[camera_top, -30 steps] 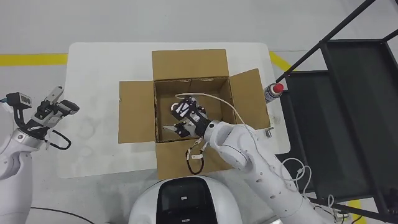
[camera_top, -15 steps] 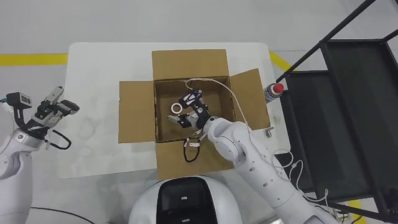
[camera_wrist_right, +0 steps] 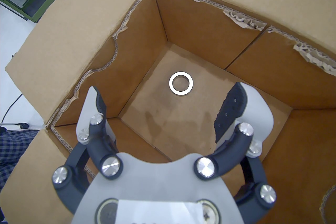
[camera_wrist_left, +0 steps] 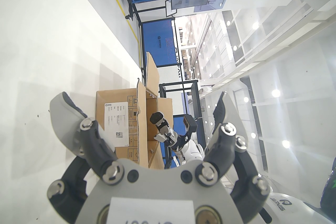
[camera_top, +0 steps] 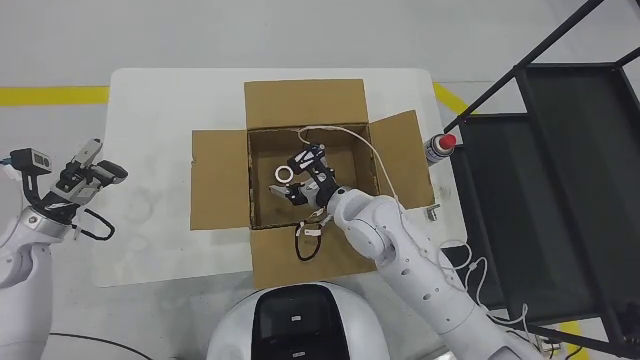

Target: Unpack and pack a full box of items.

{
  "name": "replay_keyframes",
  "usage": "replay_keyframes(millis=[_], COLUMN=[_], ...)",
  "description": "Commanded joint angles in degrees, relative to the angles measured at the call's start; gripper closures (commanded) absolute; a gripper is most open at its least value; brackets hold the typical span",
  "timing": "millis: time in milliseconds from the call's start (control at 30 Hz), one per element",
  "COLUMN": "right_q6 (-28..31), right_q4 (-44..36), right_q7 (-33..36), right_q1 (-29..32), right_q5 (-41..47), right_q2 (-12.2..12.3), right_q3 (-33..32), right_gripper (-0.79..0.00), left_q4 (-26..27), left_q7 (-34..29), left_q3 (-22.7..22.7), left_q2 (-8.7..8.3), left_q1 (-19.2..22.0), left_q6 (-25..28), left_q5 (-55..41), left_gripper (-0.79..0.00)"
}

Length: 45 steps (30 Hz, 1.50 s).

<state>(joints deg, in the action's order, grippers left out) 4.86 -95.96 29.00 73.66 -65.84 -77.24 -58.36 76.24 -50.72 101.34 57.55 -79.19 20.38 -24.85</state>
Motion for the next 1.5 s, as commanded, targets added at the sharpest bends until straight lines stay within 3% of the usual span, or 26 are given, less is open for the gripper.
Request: replay_keyframes(millis=[0, 367, 633, 867, 1000, 1467], right_q6=[0.0, 0.0, 3.5, 4.4, 4.8, 4.3], right_q4=[0.0, 0.0, 9.2, 19.0, 20.8, 20.4], right_q7=[0.0, -0.2, -14.3, -21.8, -19.1, -19.4], right_q1=[0.0, 0.0, -4.2, -7.0, -8.7, -8.6], right_q5=[0.0, 0.0, 1.2, -0.4, 1.7, 2.0], right_q2=[0.0, 0.0, -1.0, -1.7, -2.2, -2.3], right_q3=[0.0, 0.0, 1.5, 3.2, 3.7, 3.6], right_gripper=[-0.785, -0.785, -0.785, -0.785, -0.785, -0.785], left_q4=[0.0, 0.0, 0.0, 0.0, 0.0, 0.0], left_q7=[0.0, 0.0, 0.0, 0.0, 0.0, 0.0], left_q3=[0.0, 0.0, 0.0, 0.0, 0.0, 0.0], left_q2=[0.0, 0.0, 0.0, 0.0, 0.0, 0.0], left_q1=[0.0, 0.0, 0.0, 0.0, 0.0, 0.0], left_q6=[0.0, 0.0, 0.0, 0.0, 0.0, 0.0], left_q5=[0.0, 0.0, 0.0, 0.0, 0.0, 0.0], left_gripper=[-0.785, -0.785, -0.785, -0.785, -0.785, -0.785])
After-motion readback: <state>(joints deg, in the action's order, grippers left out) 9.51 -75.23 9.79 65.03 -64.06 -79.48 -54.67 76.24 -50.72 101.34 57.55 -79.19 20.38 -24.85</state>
